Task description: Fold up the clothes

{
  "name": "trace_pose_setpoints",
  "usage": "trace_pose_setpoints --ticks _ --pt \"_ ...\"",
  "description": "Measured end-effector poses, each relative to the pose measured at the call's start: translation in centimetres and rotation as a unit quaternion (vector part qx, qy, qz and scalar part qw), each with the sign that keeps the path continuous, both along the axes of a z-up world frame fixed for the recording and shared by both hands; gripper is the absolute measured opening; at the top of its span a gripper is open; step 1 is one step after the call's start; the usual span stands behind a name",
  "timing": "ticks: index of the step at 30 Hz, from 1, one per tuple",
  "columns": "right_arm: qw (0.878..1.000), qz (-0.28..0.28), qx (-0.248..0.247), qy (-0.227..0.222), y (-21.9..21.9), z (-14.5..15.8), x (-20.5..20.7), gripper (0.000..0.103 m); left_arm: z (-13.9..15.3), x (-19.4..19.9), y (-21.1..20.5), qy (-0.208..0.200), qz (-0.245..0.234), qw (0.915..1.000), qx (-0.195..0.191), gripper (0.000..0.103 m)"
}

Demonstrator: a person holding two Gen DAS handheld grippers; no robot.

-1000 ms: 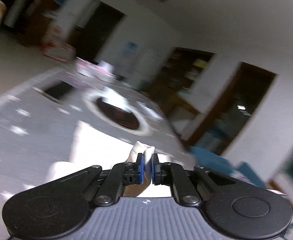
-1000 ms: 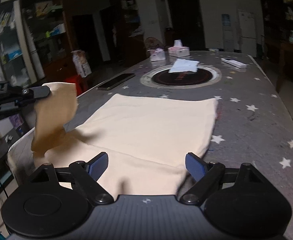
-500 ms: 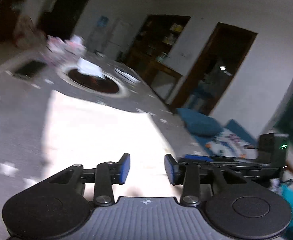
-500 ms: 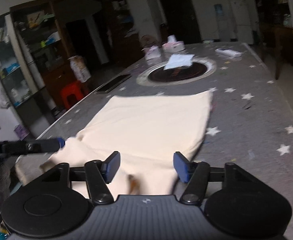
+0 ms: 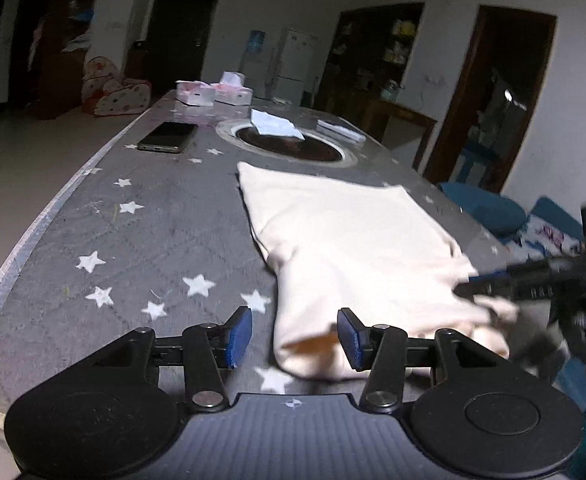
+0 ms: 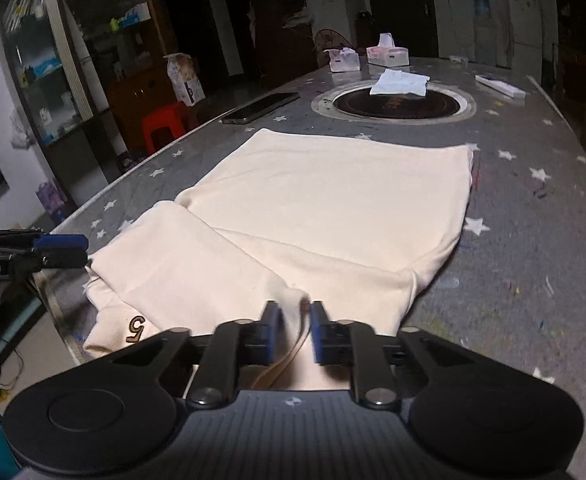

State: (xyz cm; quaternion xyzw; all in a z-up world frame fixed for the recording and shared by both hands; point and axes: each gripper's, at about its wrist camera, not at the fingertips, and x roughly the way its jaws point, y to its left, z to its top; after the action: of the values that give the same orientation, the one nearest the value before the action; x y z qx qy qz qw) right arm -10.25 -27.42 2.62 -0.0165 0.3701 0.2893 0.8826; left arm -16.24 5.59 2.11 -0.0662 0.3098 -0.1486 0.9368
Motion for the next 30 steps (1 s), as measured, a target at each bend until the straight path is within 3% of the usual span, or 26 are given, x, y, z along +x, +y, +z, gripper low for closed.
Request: trace_pose_setpoints --ticks 5,7,10,15,18,20,23,28,30 --pt "0.999 -0.002 -0.001 -0.048 0.0 2.2 -0.2 0.006 -0.6 -0.3 -0.5 -0.003 -0.011 0.9997 0.024 0.048" --pt "0.997 -0.007 -0.009 -0.071 0.0 3.3 -0.5 0.006 -0.8 -0.1 -0.5 -0.002 -0.013 0.9995 0.028 0.027" --pt "0.995 -0.018 -0.023 -0.091 -0.2 4.2 -0.7 0.002 -1.0 0.0 -0.7 -0.002 -0.025 0.9991 0.034 0.009" --pt "0.997 -0.041 -0.045 -0.057 -0.8 2.0 0.3 0.003 -0.8 -0.6 -1.2 -0.007 -0.043 0.9978 0.051 0.006" --pt "0.998 -0.031 -0.034 -0.049 -0.7 1.7 0.3 0.01 -0.5 -0.8 -0.9 -0.004 -0.044 0.9975 0.055 0.006" --pt "0.998 -0.02 -0.026 -0.046 -0.5 1.9 0.3 0.025 -0.5 -0.7 -0.6 0.003 -0.039 0.9975 0.06 0.007" --pt "0.999 -0.016 -0.021 -0.031 -0.3 1.4 0.6 0.024 0.0 -0.5 0.1 0.009 -0.026 0.9982 0.052 0.008" --pt "1.0 -0.017 -0.004 0.007 -0.5 0.0 0.8 0.024 2.1 0.6 0.3 -0.021 -0.017 0.9991 0.032 0.01" --pt "1.0 -0.015 -0.003 0.009 -0.4 -0.2 0.5 0.018 2.5 1.8 0.0 -0.021 -0.019 0.9994 0.02 0.011"
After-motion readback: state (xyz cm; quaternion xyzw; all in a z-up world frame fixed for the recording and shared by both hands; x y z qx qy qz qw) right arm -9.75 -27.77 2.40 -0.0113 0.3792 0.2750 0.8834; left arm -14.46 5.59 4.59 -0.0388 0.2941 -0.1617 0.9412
